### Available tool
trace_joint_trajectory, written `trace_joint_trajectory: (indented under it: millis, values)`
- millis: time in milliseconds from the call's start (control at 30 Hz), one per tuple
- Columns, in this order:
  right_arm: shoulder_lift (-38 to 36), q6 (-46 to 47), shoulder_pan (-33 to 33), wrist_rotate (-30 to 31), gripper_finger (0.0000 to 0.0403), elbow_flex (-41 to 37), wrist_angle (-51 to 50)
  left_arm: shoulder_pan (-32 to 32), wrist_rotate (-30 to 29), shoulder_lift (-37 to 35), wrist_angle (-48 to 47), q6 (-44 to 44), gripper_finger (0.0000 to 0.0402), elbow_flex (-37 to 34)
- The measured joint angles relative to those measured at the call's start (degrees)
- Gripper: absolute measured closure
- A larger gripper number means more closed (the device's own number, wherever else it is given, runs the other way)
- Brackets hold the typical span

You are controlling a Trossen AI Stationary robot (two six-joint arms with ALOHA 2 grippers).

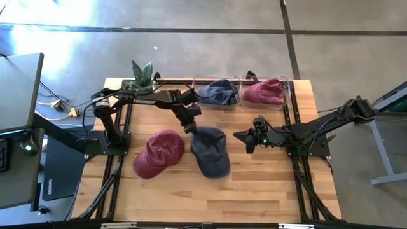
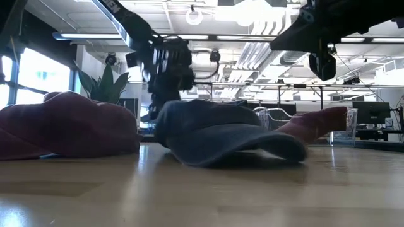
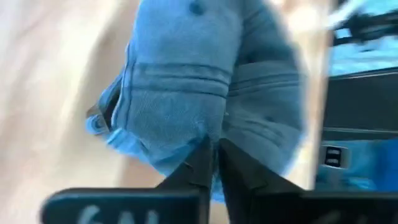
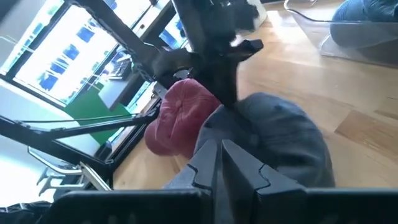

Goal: Pick & Place hat
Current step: Put the dark blue cap into the left transparent bin

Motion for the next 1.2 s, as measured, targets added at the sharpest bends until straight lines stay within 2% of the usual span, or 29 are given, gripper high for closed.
trace_joint_trajectory:
  millis: [67, 233, 367, 467, 567, 667, 767, 900, 1033, 1133, 1200]
  values:
    - [0.0, -0.84, -0.01, -0.86, 0.0386, 0.0, -0.01, -0.85, 1.07, -1.66, 1.51, -0.91, 0.0386, 1.16]
    - [-0.17, -4.63, 0.01, -2.63, 0.0382, 0.0, 0.17, -2.92, -1.21, -5.92, 1.64, 0.3, 0.0397, 7.43]
    - [-1.54, -11.65, -0.02, -0.36, 0.0382, -0.02, 5.08, -4.31, -2.19, -8.47, 0.87, 0.99, 0.0396, 15.0]
    - [-4.45, -18.81, -0.38, 1.17, 0.0382, 0.02, 9.51, -6.13, -5.07, -8.62, -1.65, 5.61, 0.04, 21.95]
    - [-8.14, -23.33, -0.83, 4.28, 0.0382, 0.02, 10.83, -9.13, -11.71, -8.58, -8.12, 15.96, 0.0399, 26.89]
    - [-11.07, -26.62, -1.18, 5.57, 0.0382, 0.02, 10.68, -12.93, -17.73, -7.76, -11.4, 22.91, 0.0399, 26.28]
    - [-12.27, -26.62, -1.39, 4.93, 0.0382, 0.02, 9.09, -16.13, -20.14, -4.55, -12.79, 21.19, 0.0399, 23.24]
    - [-11.64, -22.34, -1.35, 2.42, 0.0382, 0.02, 2.96, -17.67, -10.12, -0.71, -9.58, 18.13, 0.0391, 20.25]
    - [-9.96, -15.16, -1.45, -1.42, 0.0374, 0.02, -6.7, -17.39, 2.35, 3.53, -8.33, 13.63, 0.035, 19.75]
    - [-8.14, -9.81, -1.8, -6.15, 0.0356, 0.02, -12.48, -16.54, 6.01, 4.46, -10.91, 9.64, 0.0312, 20.15]
    - [-6.67, -7.17, -1.97, -9.5, 0.0337, 0.01, -15.04, -16.18, 6.34, 4.26, -11.88, 8.47, 0.0293, 21.39]
